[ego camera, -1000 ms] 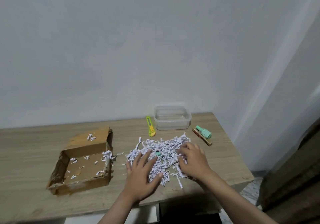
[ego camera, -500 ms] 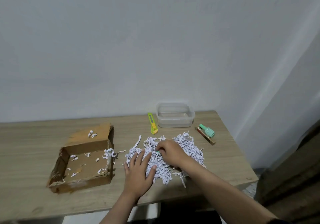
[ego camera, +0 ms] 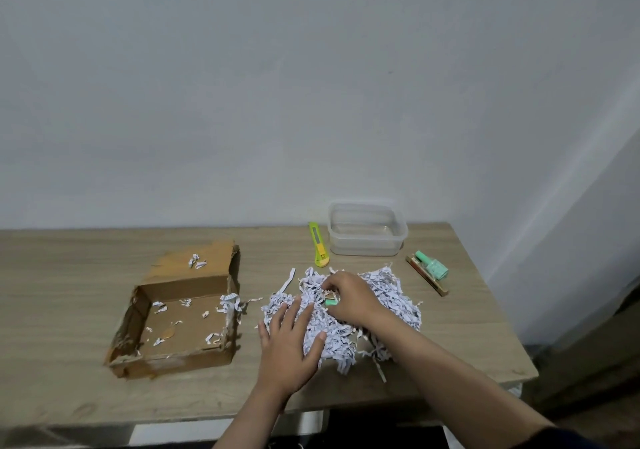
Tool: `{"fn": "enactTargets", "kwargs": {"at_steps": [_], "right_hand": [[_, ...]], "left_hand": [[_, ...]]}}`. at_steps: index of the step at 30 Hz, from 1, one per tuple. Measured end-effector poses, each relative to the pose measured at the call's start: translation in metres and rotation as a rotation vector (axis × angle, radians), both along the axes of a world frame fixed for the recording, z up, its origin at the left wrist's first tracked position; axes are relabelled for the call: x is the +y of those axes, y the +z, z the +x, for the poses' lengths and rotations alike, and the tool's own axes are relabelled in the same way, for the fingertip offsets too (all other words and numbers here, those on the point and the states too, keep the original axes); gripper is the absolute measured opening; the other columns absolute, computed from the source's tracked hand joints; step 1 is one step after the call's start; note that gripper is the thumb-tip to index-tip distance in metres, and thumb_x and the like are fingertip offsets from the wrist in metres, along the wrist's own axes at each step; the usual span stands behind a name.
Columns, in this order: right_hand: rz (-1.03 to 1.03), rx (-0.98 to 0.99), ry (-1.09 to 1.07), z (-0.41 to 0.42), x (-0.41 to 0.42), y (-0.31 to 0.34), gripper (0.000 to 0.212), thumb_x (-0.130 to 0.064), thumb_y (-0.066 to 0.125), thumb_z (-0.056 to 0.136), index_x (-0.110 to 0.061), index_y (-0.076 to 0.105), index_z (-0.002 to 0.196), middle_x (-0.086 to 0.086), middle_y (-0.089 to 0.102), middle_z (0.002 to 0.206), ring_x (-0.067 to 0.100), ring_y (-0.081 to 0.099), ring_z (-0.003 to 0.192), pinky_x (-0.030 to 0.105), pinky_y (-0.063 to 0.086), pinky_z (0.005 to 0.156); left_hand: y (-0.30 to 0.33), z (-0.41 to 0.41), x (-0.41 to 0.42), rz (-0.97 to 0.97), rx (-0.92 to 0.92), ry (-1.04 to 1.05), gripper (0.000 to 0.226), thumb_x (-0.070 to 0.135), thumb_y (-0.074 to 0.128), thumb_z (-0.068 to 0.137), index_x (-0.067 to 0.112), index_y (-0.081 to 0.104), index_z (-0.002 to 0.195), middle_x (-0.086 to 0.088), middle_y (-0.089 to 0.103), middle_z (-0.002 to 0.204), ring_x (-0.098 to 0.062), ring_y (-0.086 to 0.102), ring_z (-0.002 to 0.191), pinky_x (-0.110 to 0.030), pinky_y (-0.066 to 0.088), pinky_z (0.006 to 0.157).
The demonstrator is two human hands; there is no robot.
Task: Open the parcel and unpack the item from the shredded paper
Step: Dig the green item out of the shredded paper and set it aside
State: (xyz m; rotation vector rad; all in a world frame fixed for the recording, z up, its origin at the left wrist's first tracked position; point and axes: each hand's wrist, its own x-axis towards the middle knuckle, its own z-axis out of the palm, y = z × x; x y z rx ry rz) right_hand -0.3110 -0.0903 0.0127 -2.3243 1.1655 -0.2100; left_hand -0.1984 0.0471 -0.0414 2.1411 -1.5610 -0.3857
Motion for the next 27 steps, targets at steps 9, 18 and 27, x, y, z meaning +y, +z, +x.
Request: {"fn": "enactTargets", "kwargs": {"at_steps": [9,18,27], "right_hand": [[-0.028,0.058,-0.012,-0.007,-0.003,0.005,0.028,-0.028,0.068,0.069,-0.022,0.063,0.096,-0.011,0.055,0.086,0.019,0.050,0.103,0.036,0.035,0.091],[-0.045,0.034,0.065,-0.018,0.001,0.021,0.044,-0.031,0.067,0.065,-0.024,0.059,0.108,-0.003,0.056,0.109,0.021,0.048,0.110,0.038,0.035,0.098],[-0.039,-0.031,0.046,-0.027,0.009,0.029,0.035,-0.024,0.068,0.064,-0.027,0.049,0.093,-0.012,0.048,0.094,0.010,0.046,0.088,0.031,0.034,0.078]], "left_hand": [[-0.003,0.001,-0.001,-0.011,0.002,0.025,0.064,0.068,0.025,0.083,0.040,0.028,0.142,0.015,0.020,0.155,-0.013,0.009,0.144,-0.056,0.001,0.113],[-0.003,0.001,0.000,-0.029,-0.008,0.033,0.070,0.069,0.023,0.082,0.036,0.028,0.144,0.014,0.020,0.155,-0.015,0.011,0.145,-0.057,0.002,0.113],[0.000,0.000,0.001,-0.047,-0.024,0.026,0.074,0.070,0.022,0.081,0.033,0.026,0.145,0.012,0.021,0.155,-0.015,0.012,0.144,-0.057,0.004,0.113]]}}
